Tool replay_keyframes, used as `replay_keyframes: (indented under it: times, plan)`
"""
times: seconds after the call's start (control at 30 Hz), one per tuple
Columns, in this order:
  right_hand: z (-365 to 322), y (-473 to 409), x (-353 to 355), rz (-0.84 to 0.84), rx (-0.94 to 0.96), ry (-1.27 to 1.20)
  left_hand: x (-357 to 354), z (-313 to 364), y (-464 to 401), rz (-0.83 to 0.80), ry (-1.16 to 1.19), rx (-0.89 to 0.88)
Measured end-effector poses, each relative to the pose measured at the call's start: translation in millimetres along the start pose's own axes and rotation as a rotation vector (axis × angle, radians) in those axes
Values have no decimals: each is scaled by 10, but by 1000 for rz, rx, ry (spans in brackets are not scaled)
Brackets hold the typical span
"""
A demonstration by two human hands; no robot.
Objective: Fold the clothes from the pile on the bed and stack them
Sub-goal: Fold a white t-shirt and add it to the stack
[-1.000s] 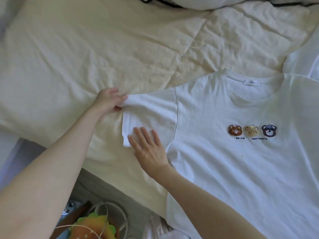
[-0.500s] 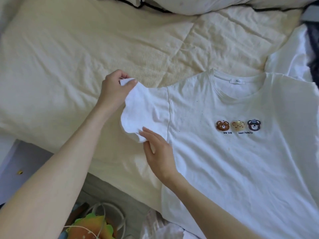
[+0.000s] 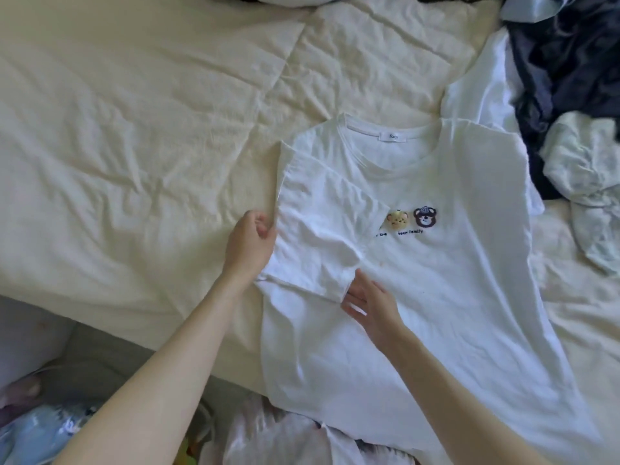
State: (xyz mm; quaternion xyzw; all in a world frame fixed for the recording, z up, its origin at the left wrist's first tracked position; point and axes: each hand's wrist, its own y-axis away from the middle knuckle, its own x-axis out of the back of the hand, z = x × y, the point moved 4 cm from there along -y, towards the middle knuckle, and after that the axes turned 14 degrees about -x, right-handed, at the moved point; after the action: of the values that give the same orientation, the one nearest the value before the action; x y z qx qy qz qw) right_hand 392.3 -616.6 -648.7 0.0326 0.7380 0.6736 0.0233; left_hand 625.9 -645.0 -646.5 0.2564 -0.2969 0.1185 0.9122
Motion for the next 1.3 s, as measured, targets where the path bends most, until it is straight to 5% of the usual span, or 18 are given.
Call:
replay_keyframes:
  times: [0.13, 0.27, 0.43, 0.6, 0.77, 0.9, 1.13, 1.23, 1.3]
  plan:
    - [-61, -95, -45, -4, -41, 130, -179, -383, 425, -131, 86, 140]
    - [-64, -127, -63, 158, 14, 224, -159, -510, 680, -16, 102, 92]
    - [-437, 59, -83, 543, 410, 657, -82, -581, 706, -68, 64, 96]
    - [-1290, 62, -865, 503, 941, 1001, -97, -550, 573, -108, 102, 9]
    - [-1789, -203, -1560, 491, 933, 1266, -136, -669, 563, -95, 151, 39]
    - [-1911, -290, -1849, 345, 842, 1239, -134, -655, 595, -77, 196, 12]
    - [-1912, -366, -2010, 345, 863, 1232, -56, -650, 678, 36, 26, 58]
    - [-1778, -188, -1865, 494, 1136, 1245, 73, -515, 705, 138, -176, 12]
    - [-1542, -36, -1661, 550, 1333, 1241, 107, -336, 705, 209, -307, -170]
